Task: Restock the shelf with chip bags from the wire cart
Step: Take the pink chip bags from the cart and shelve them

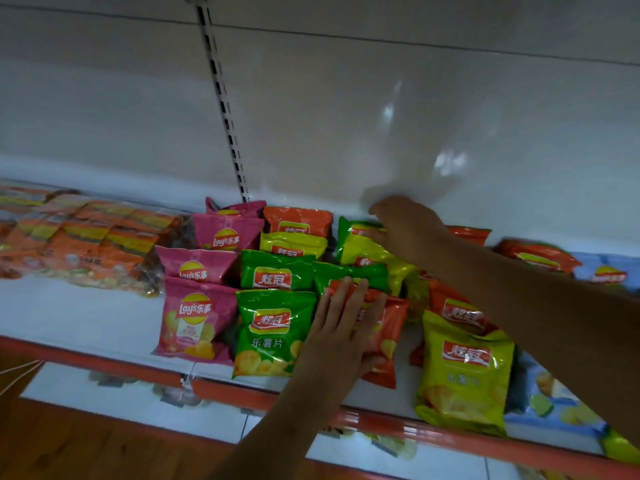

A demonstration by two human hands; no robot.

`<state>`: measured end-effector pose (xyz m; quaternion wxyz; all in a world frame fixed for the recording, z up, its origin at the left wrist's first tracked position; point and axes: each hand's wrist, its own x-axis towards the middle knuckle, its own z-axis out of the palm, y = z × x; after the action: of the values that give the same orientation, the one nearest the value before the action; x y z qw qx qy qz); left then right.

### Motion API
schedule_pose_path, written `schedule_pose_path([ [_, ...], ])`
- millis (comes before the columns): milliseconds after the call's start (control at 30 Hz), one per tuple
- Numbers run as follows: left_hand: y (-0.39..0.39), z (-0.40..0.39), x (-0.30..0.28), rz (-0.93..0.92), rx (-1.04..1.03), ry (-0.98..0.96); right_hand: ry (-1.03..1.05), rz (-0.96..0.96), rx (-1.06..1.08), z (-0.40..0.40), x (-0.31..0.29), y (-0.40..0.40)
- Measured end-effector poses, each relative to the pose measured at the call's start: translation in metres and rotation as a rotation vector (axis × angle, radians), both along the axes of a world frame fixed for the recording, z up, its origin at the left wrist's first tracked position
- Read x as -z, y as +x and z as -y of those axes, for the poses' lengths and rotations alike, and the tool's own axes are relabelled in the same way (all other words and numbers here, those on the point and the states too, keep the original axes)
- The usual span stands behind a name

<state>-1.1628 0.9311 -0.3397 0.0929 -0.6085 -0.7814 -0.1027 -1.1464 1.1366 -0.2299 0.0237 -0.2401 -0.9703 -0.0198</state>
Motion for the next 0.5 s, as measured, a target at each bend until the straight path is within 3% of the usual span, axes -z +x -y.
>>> schedule_pose_path([
  [133, 0.013, 0.005, -0.01, 0.054, -0.01, 0.102, 0.066, -0.189, -0.051, 0.0, -0.015, 0.068],
  [233, 0.056, 0.008, -0.013, 0.083, 0.164, 0.21, 0.105, -0.021, -0.005, -0.015, -0.009, 0.133],
  [367, 0.103, -0.008, -0.005, 0.058, 0.247, -0.023, -0.116, 0.387, 0.13, -0.025, 0.008, 0.18],
  [433, 0.11, -0.018, 0.0, 0.071, 0.201, -0.101, -0.222, 0.379, 0.162, -0.023, 0.016, 0.184],
  [500, 0.111, -0.025, 0.002, 0.076, 0.161, -0.133, -0.308, 0.25, 0.163, -0.021, 0.022, 0.181],
])
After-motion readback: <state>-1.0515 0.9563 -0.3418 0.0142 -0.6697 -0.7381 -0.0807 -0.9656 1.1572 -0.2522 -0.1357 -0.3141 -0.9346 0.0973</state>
